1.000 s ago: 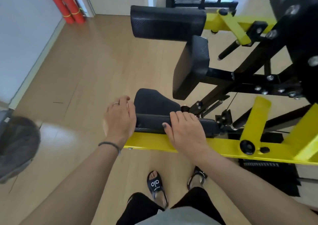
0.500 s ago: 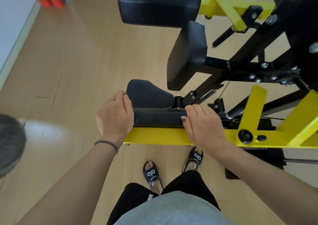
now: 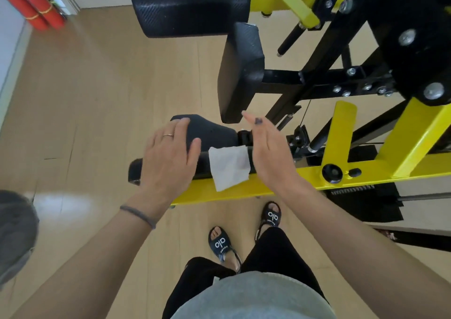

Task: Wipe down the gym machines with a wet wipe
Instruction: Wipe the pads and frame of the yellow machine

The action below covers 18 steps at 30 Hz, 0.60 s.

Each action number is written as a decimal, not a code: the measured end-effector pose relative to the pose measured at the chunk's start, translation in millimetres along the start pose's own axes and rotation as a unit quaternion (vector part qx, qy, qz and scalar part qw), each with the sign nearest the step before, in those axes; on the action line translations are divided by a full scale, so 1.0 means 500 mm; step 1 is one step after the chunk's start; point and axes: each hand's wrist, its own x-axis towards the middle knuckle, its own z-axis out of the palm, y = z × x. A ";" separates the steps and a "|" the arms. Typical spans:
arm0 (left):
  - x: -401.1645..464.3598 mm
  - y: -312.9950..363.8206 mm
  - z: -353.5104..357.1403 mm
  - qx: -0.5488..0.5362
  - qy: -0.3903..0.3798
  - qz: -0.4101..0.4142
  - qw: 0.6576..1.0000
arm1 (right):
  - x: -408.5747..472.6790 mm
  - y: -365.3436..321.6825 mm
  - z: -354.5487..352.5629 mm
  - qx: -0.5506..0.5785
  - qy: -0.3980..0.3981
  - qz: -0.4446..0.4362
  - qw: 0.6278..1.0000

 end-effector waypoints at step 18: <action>0.008 0.092 0.013 0.194 -0.204 0.262 0.923 | 0.038 0.157 -0.082 0.155 -0.117 0.213 0.958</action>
